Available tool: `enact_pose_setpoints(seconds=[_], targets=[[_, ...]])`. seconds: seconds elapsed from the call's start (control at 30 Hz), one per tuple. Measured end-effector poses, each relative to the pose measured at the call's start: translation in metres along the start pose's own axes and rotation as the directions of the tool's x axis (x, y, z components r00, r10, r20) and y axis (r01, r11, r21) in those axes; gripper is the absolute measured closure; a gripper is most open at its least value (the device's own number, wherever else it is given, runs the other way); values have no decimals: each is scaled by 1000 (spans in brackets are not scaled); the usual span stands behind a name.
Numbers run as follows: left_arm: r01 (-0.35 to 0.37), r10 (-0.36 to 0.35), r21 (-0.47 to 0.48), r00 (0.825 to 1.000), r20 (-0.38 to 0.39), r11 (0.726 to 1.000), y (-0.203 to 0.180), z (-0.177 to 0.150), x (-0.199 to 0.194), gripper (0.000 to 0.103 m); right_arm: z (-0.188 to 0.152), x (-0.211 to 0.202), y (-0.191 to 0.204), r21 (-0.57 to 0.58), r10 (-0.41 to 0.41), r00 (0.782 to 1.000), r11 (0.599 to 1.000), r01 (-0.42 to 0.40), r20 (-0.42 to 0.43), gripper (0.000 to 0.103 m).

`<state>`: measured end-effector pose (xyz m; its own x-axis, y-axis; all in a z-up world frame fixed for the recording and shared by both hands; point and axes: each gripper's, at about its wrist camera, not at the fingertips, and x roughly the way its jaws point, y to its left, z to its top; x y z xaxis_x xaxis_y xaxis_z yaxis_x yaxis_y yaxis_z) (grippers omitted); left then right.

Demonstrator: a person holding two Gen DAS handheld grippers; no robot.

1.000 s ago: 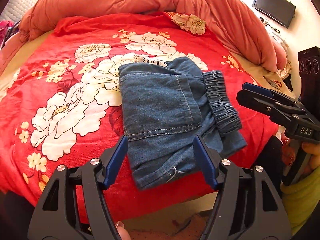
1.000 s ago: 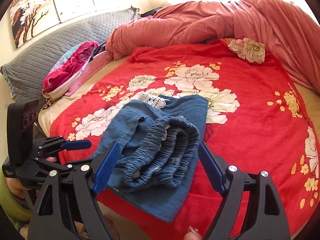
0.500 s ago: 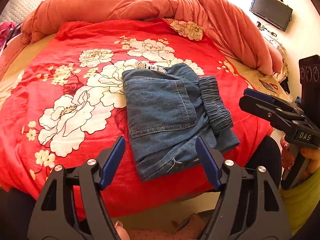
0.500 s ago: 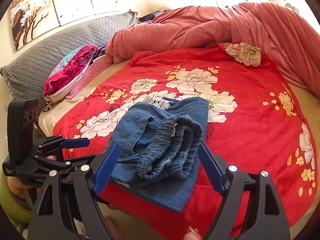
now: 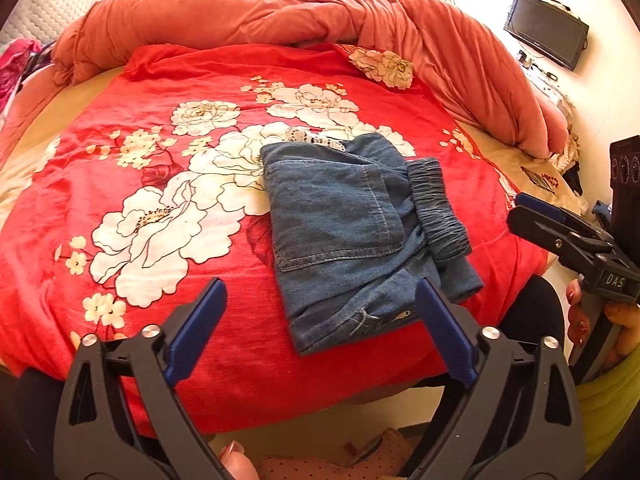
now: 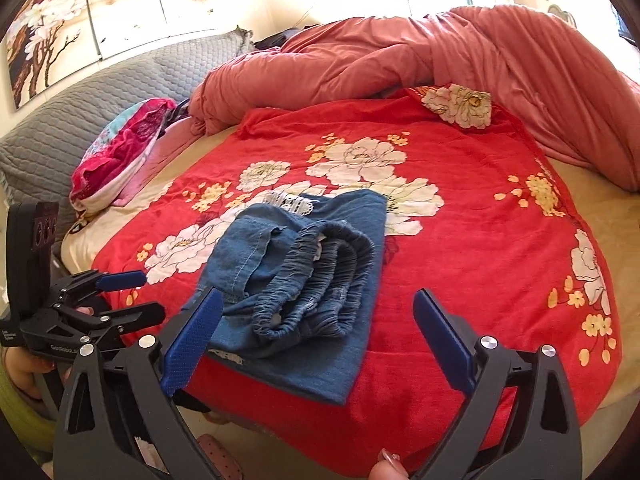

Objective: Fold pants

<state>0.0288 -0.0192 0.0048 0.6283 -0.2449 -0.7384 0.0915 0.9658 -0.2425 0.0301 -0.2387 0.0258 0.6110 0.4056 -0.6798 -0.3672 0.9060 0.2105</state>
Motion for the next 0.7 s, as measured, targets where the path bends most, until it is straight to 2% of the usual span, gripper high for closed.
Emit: enact_pose_setpoints(seconds=[0.3,0.5,0.7], targets=[[-29,26,-92,999,-26,995,31,-3,13,10,-5,16,-13,60,-31,999,998,34,-41,8],[13,-21,-166,999,-47,986,42,-2,26,10,-6,29,-23,124,-15,998,992,23,-69,8],[39,-52,-183,997,-62,982,38,4,40,10,-5,36,-32,163,-26,997,986,37,-71,8]])
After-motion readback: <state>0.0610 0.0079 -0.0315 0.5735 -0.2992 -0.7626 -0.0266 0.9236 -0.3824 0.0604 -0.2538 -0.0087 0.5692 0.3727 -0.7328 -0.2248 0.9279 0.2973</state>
